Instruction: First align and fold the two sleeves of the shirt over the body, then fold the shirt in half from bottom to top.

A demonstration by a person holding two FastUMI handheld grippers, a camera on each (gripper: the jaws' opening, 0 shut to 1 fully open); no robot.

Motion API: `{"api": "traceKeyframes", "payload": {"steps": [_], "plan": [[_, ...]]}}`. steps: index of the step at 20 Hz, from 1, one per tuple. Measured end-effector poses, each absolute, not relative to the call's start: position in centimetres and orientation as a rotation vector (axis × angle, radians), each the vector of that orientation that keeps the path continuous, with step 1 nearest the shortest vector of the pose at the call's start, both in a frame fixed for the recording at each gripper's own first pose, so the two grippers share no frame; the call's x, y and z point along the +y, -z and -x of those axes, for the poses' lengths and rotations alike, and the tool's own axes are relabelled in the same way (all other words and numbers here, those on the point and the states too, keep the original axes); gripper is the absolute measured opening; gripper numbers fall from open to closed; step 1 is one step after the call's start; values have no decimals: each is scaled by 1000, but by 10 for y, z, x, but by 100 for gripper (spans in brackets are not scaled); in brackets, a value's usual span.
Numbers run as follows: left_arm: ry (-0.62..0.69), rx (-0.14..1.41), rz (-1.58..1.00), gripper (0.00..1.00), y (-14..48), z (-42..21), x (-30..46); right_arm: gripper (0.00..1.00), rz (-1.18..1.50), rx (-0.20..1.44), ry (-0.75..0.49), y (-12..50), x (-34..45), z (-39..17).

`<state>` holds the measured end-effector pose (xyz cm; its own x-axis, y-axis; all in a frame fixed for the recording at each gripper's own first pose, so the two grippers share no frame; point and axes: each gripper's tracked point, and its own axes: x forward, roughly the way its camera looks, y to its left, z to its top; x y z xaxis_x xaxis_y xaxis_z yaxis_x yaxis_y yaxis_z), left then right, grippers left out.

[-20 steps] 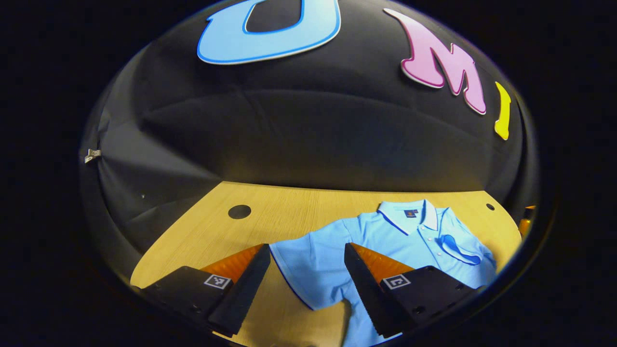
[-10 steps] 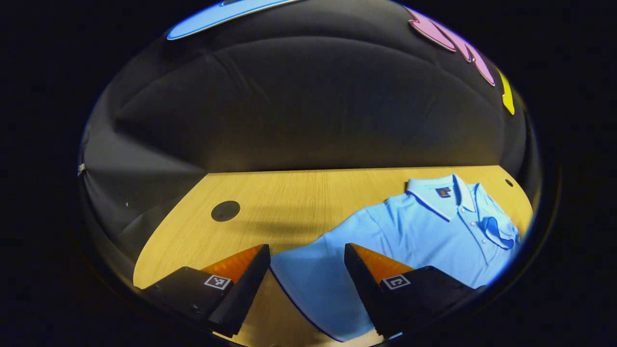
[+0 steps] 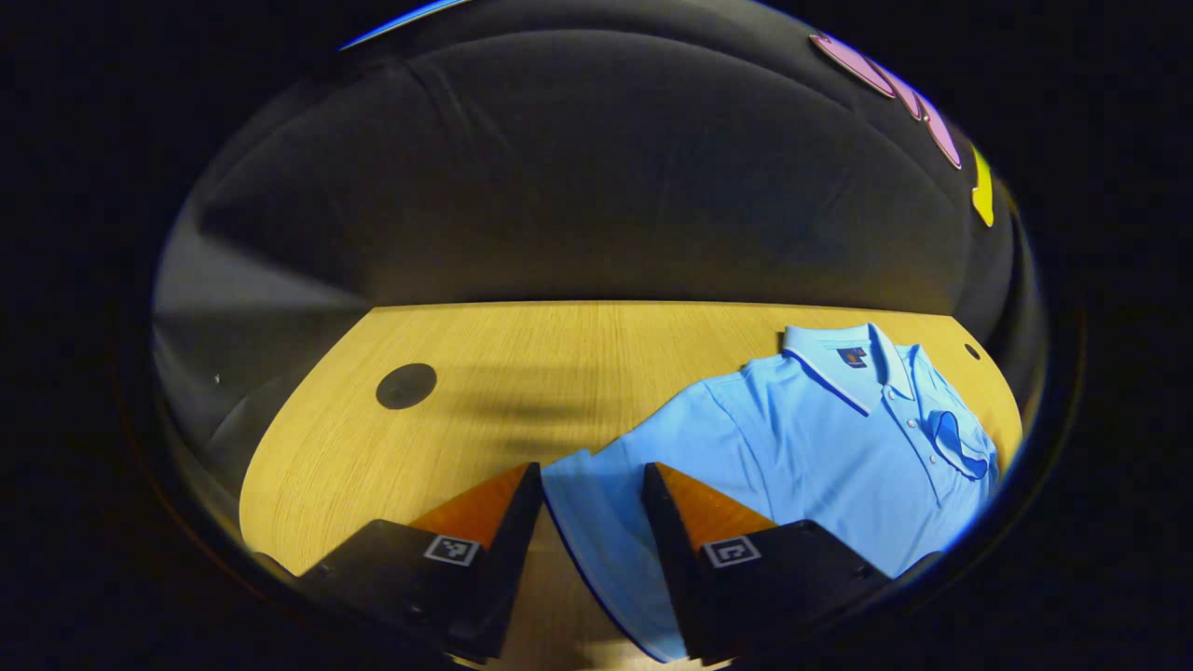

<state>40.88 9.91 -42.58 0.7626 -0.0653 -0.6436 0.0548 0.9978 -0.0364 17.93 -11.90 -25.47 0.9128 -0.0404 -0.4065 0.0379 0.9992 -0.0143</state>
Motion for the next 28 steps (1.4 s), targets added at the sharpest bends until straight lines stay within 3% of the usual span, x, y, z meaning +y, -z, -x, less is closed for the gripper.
{"api": "traceKeyframes", "payload": {"steps": [1,4,6,14,23,25,26,28], "plan": [[77,700,17,71,425,-410,95,98,2,421,43,256,-120,-179],[94,694,43,20,424,-410,86,98,-8,424,49,259,-122,-175],[92,695,47,9,423,-411,84,98,-7,425,56,259,-125,-172],[27,639,-52,6,375,-412,74,98,4,411,86,254,-136,-164],[199,593,29,6,323,-396,-54,98,-13,410,115,250,-143,-141],[223,599,55,11,325,-391,-81,96,-15,412,118,251,-143,-135],[241,600,76,6,326,-389,-97,96,-16,414,119,251,-143,-130],[294,613,131,6,328,-381,-130,97,-20,417,123,253,-143,-123]]}}
